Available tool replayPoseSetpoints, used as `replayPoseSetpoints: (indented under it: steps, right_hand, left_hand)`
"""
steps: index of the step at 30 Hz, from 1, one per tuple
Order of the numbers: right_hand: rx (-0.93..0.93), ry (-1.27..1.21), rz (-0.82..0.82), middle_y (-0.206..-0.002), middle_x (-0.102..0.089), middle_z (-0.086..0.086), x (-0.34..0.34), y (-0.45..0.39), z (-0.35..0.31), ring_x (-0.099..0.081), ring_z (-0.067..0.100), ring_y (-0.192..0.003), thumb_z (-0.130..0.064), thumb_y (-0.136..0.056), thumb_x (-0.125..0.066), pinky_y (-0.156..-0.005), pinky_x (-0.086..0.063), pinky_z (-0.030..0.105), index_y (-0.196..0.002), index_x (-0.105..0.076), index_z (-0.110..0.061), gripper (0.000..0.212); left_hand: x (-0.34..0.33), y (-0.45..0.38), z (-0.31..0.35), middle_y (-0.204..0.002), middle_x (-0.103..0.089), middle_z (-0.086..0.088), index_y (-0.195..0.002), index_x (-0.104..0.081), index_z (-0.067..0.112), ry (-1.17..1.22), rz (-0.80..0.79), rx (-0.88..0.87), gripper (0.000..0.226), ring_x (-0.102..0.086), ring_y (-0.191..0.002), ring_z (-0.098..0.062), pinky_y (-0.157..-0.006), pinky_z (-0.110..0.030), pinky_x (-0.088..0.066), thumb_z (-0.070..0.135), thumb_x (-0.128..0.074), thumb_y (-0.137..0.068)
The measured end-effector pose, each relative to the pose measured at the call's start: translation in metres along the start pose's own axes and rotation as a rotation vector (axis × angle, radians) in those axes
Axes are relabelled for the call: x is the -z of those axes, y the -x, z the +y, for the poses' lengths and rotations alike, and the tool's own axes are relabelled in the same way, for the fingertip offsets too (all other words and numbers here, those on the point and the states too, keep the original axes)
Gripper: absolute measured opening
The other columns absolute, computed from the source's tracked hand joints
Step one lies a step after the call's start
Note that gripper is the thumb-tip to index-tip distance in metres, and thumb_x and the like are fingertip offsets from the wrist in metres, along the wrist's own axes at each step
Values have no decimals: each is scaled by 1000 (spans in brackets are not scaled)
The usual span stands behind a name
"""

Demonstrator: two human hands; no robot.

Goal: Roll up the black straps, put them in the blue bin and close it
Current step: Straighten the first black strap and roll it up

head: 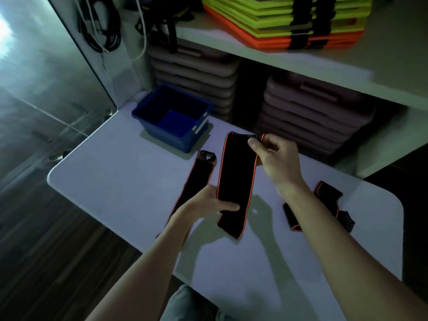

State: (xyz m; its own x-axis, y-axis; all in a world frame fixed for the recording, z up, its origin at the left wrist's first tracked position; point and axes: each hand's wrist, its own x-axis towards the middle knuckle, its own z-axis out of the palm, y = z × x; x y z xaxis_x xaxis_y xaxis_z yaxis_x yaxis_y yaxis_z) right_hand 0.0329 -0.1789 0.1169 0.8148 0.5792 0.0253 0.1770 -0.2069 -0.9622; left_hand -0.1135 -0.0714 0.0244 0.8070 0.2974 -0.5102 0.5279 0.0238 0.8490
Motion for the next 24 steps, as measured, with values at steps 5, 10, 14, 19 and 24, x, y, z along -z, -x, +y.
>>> replayPoseSetpoints:
  steps: [5,10,14,19,24]
  right_hand:
    - [-61,-40,-29,-72,-70,17,-34,-19,-5,-69,22,-62,-19,-89,-70,-67,-63,43,-71,-68,-7,21]
    - [-205,-29,-48,-78,-67,22,-80,-33,21,-65,23,-65,-24,-89,-66,-70,-61,51,-88,-63,10,34]
    - [-358,-24,-61,-79,-62,11,-121,-36,50,-61,16,-63,-15,-95,-59,-62,-60,31,-97,-65,6,22]
    - [-481,40,-14,-98,-70,15,-158,-30,83,-65,20,-73,-17,-95,-59,-70,-62,35,-108,-69,-10,17]
    - [-568,97,50,-86,-69,15,-174,-29,108,-66,31,-74,-24,-91,-58,-77,-58,45,-91,-69,-15,14]
  left_hand:
    - [32,20,-40,-95,-77,5,-100,-75,18,-4,107,36,15,-73,-87,-8,-82,-24,-54,18,-75,-85]
    - [77,19,-65,-84,-72,3,-102,-71,11,-48,184,105,16,-67,-63,2,-60,-11,-50,22,-68,-91]
    - [101,8,-101,-82,-67,-3,-97,-67,4,-177,148,91,18,-65,-74,-18,-71,-32,-49,21,-61,-95]
    - [113,-9,-136,-105,-73,-14,-117,-64,5,-304,24,119,28,-71,-97,-27,-88,-48,-55,22,-59,-95]
    - [138,-24,-138,-105,-70,-3,-116,-59,20,-579,2,101,49,-68,-94,-25,-79,-43,-57,50,-64,-77]
